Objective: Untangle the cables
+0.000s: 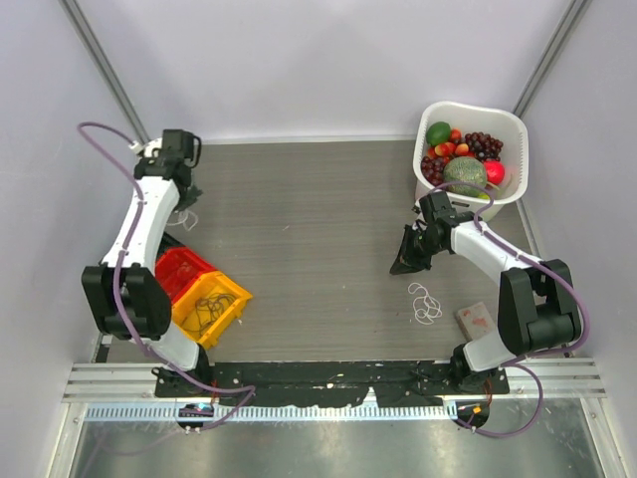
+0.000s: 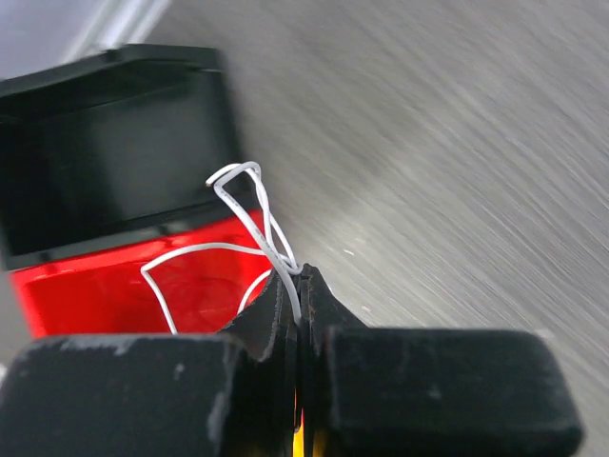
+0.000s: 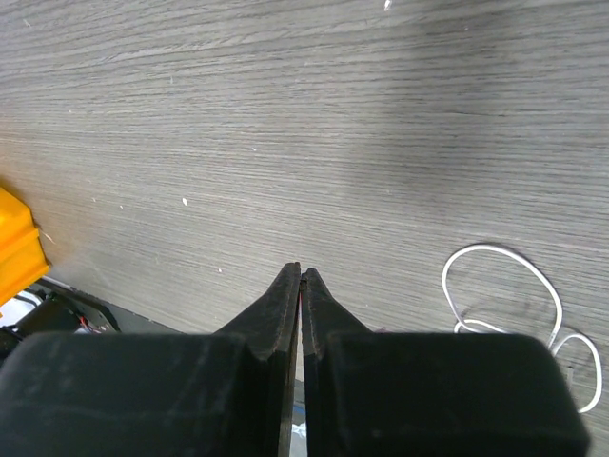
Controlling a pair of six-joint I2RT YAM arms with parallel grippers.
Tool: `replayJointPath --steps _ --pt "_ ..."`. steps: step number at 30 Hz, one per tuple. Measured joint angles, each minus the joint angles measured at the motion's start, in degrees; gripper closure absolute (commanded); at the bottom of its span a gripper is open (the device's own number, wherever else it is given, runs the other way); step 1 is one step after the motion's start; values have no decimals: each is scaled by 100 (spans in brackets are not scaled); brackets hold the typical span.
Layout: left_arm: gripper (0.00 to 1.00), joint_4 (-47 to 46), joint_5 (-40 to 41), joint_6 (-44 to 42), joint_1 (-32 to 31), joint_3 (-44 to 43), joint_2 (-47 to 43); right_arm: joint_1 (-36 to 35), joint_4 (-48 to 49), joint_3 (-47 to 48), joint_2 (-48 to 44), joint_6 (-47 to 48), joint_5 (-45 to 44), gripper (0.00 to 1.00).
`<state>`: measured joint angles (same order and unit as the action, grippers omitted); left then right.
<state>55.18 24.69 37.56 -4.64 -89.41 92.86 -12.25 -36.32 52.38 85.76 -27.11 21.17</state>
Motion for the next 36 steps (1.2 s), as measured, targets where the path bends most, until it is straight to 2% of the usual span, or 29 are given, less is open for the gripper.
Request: replayJointPath --steps 3,10,14,18,19,20,24,26,29,33,36 --pt "100 17 299 48 614 289 -120 0 -4 0 2 0 20 91" --pt "100 -11 435 35 1812 564 -55 0 -42 0 2 4 46 91" --pt "100 -44 420 -24 2122 527 155 0 -101 0 0 4 44 91" --pt "100 -70 343 -28 2175 551 411 0 -116 -7 -2 4 52 92" --pt "95 -96 321 -28 2175 605 417 0 -116 -13 -4 2 52 91" --pt "85 -111 319 -28 2181 669 417 0 -114 -35 -24 4 52 92" --pt "39 -153 308 -44 2243 863 417 0 -168 -57 -66 7 57 91" --pt "25 -160 323 -76 2315 892 417 0 -197 -57 -66 7 57 91" --pt "18 -166 350 -72 2387 896 409 0 -221 -57 -66 7 55 91" --pt "16 -146 216 -81 2406 901 323 0 -245 -57 -66 4 52 91" --pt "15 -162 -236 -70 2367 1054 39 0 -275 -55 -85 2 -72 91"
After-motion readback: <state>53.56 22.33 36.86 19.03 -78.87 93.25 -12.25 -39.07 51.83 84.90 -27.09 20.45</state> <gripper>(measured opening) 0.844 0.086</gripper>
